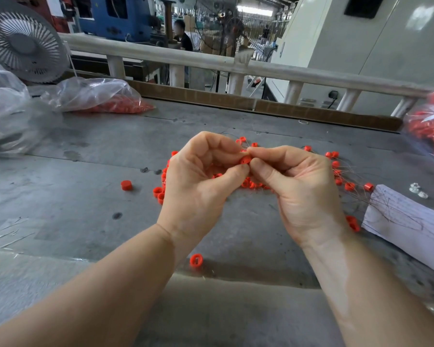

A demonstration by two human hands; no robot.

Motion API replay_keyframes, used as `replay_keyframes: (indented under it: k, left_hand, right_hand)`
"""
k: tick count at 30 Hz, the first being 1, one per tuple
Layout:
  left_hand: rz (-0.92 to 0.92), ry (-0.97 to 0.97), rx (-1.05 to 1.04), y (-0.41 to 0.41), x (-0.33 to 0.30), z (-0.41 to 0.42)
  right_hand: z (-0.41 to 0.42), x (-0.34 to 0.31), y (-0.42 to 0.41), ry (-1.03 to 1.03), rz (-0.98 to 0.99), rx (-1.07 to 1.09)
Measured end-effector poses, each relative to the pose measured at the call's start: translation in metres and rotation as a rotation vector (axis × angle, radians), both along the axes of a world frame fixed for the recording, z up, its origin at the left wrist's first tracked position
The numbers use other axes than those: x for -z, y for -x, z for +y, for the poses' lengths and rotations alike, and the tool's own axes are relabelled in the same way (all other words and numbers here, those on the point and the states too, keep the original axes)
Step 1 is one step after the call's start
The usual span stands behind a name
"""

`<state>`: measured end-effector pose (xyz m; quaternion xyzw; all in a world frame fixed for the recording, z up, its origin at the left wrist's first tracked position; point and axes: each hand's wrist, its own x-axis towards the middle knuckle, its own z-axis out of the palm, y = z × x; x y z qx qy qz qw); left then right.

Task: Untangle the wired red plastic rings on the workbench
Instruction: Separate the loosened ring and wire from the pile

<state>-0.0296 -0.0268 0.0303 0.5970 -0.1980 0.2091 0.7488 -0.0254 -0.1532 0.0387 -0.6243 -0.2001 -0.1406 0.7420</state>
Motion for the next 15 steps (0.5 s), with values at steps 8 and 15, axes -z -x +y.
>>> replay_keyframes:
  k: [8, 15]
  left_hand:
    - [0.024, 0.023, 0.072, -0.0009, -0.0002, 0.0]
    - [0.077, -0.014, 0.157, -0.0011, -0.0001, 0.0003]
  right_hand:
    - [0.0008, -0.0022, 0.0005, -0.072, 0.094, 0.026]
    - [-0.0063, -0.0061, 0.0007, -0.09, 0.23, -0.012]
